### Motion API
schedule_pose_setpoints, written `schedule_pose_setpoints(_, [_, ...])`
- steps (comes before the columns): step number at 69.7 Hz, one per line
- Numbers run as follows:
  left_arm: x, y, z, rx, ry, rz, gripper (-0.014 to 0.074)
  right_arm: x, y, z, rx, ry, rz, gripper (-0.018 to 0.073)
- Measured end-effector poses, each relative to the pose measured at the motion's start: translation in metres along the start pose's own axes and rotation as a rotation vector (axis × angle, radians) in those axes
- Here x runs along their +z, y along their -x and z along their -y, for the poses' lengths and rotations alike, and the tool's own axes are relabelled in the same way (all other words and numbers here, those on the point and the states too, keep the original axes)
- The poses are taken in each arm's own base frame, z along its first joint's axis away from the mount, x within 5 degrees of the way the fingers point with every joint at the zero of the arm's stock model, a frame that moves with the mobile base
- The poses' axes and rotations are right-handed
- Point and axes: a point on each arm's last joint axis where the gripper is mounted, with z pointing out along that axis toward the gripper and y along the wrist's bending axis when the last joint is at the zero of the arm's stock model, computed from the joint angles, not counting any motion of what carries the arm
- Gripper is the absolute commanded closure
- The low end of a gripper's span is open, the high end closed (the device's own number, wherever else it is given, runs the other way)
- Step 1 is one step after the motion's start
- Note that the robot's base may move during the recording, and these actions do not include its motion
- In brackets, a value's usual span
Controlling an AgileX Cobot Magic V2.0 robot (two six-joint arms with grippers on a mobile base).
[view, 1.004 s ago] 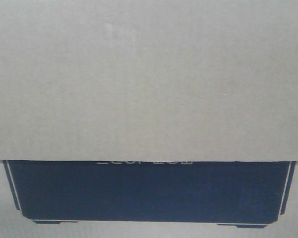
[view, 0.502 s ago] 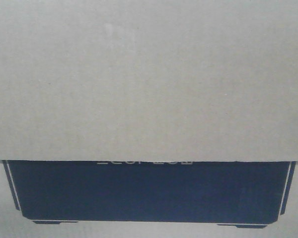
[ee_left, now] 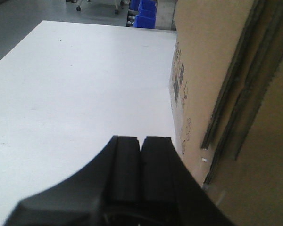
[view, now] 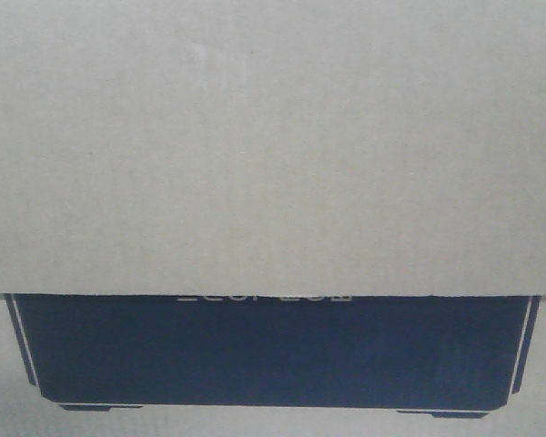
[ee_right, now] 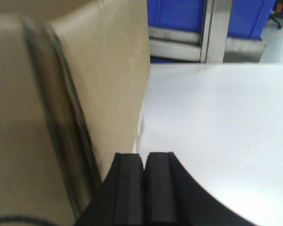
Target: Grab box from left shelf to table start
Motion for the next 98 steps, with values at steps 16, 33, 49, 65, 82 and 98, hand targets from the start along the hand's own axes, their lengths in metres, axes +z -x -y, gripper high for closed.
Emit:
schedule_pose_setpoints(16, [0.000, 0.000, 0.000, 0.000, 0.000, -0.001, 0.0696, 0.007, -0.017, 0.003, 0.003, -0.010, 0.011, 0.0502])
schedule_pose_setpoints(33, [0.000, 0.000, 0.000, 0.000, 0.000, -0.001, 0.0696, 0.007, -0.015, 0.003, 0.003, -0.011, 0.041, 0.0502])
schedule_pose_setpoints(49, [0.000, 0.000, 0.000, 0.000, 0.000, -0.001, 0.0696, 0.007, -0.015, 0.003, 0.002, -0.011, 0.045, 0.0502])
schedule_pose_setpoints(65, [0.000, 0.000, 0.000, 0.000, 0.000, -0.001, 0.0696, 0.007, -0.015, 0.003, 0.002, -0.011, 0.045, 0.0502])
schedule_pose_setpoints(82, [0.000, 0.000, 0.000, 0.000, 0.000, -0.001, 0.0696, 0.007, -0.015, 0.003, 0.002, -0.011, 0.045, 0.0502])
schedule_pose_setpoints(98, [0.000, 0.000, 0.000, 0.000, 0.000, -0.001, 0.0696, 0.007, -0.015, 0.003, 0.002, -0.011, 0.045, 0.0502])
